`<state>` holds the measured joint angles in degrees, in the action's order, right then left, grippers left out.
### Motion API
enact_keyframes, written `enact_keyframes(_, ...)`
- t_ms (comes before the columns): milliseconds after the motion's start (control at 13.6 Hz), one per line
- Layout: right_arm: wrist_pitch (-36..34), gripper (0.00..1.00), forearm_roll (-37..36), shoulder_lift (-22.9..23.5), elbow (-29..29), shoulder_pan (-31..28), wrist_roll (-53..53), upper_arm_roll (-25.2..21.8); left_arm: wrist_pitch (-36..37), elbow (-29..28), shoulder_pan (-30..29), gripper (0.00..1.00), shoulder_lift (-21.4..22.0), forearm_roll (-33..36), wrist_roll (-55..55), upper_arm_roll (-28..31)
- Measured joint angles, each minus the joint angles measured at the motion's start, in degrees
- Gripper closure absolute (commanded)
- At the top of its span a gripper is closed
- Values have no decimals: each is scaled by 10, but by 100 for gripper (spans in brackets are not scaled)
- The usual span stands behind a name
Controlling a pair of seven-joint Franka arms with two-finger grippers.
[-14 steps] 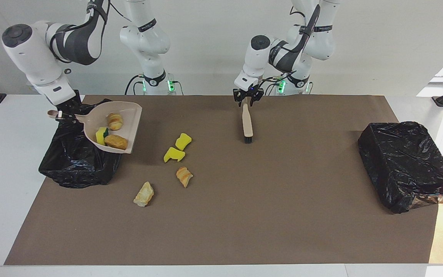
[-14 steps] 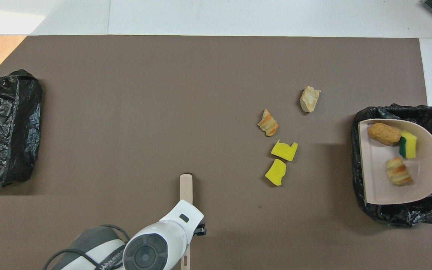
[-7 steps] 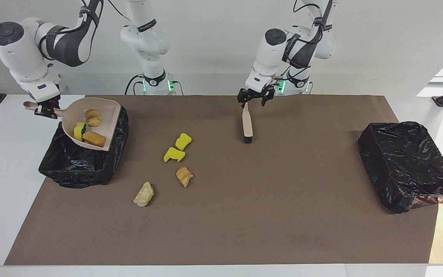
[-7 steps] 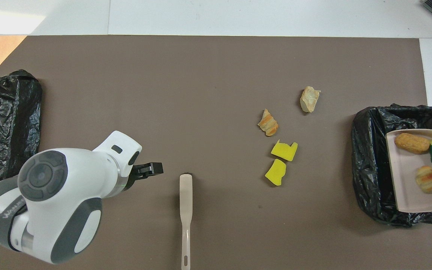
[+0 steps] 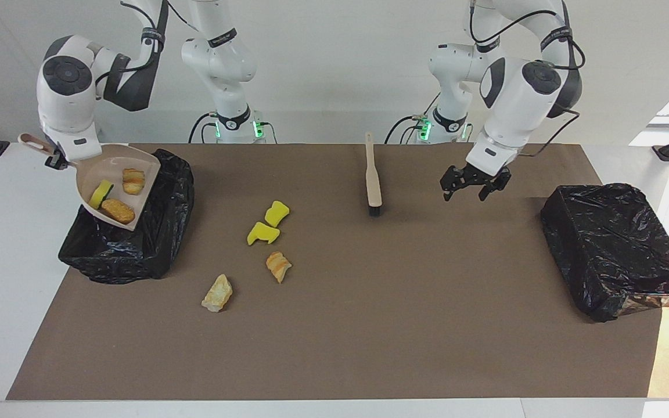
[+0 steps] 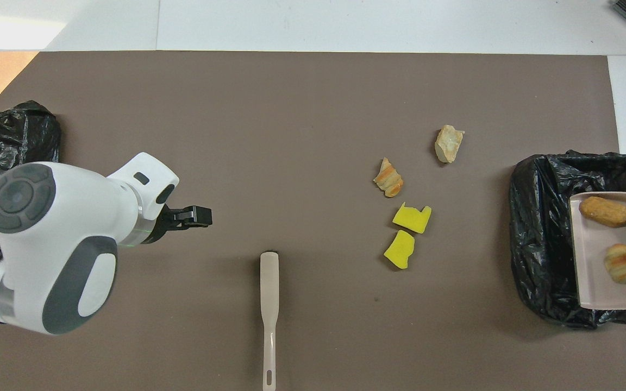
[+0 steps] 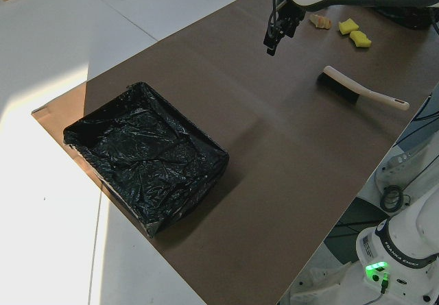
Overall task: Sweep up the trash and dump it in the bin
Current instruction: 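Tip the dustpan into the trash bag with the right gripper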
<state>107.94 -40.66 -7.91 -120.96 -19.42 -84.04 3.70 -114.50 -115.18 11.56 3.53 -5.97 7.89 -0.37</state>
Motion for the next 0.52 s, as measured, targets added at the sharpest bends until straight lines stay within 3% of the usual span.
enact_keyframes(295,-26,100,-33,-21,-16,32,27,1,56,60,-63,0,-2,8,-73,0)
enact_keyframes(516,-44,100,-57,-27,-19,46,52,2,127,135,-70,0,-17,35,-98,0)
